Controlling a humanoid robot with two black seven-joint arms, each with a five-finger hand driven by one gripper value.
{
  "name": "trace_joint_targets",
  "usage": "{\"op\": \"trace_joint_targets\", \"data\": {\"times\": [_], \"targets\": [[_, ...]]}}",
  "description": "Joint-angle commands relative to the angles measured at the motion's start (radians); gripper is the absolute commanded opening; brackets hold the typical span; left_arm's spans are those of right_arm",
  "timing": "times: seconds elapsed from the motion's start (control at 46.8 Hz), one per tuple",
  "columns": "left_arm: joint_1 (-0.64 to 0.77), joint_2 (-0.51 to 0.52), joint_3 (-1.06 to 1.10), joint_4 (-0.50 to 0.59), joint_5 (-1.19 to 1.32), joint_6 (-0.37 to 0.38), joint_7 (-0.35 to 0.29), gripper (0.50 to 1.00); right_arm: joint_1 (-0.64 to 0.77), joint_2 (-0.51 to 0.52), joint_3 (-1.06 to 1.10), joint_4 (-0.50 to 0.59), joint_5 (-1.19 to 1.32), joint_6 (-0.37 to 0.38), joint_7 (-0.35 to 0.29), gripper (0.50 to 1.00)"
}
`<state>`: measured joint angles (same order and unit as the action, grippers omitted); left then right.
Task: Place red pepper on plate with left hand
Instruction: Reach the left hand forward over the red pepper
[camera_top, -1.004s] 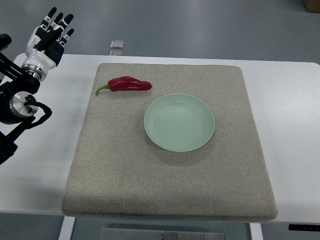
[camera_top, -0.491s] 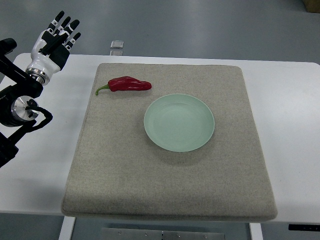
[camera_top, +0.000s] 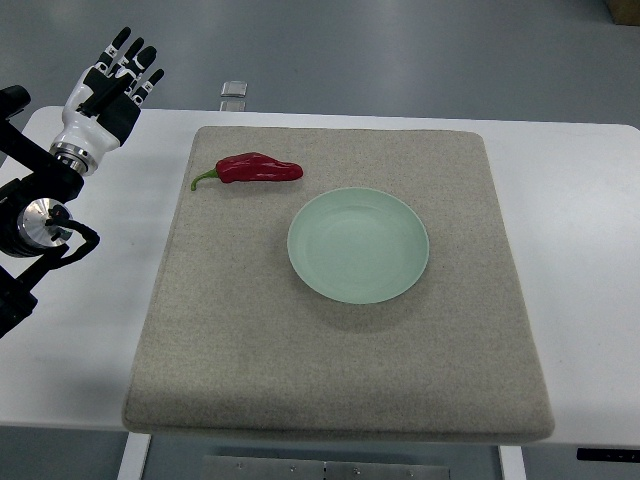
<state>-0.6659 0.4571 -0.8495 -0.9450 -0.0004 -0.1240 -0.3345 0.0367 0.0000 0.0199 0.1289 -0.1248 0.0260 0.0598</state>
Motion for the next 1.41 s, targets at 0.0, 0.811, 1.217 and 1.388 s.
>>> {"op": "trace_joint_targets", "data": {"times": [0.0,0.811,1.217,1.388], "targets": [[-0.001,-0.002,-0.002,-0.001,-0.001,-0.005,0.000,1.000,0.000,0.000,0.000,0.000,0.001,0.000,0.000,0.928],[-0.027,-0.002,0.000,-0.009,0.341,0.007,-0.001,1.000,0.000,0.000,0.000,0.000,-0.001,0.000,0.000,0.928],[-0.103,0.002,0.109,0.003,0.618,0.062,0.017,0.999,0.000,0.000,0.000,0.000,0.001,0.000,0.000,0.928],[-0.139,0.002,0.148,0.003,0.784,0.121,0.017,0.999,0.000,0.000,0.000,0.000,0.001,0.000,0.000,0.928]]}}
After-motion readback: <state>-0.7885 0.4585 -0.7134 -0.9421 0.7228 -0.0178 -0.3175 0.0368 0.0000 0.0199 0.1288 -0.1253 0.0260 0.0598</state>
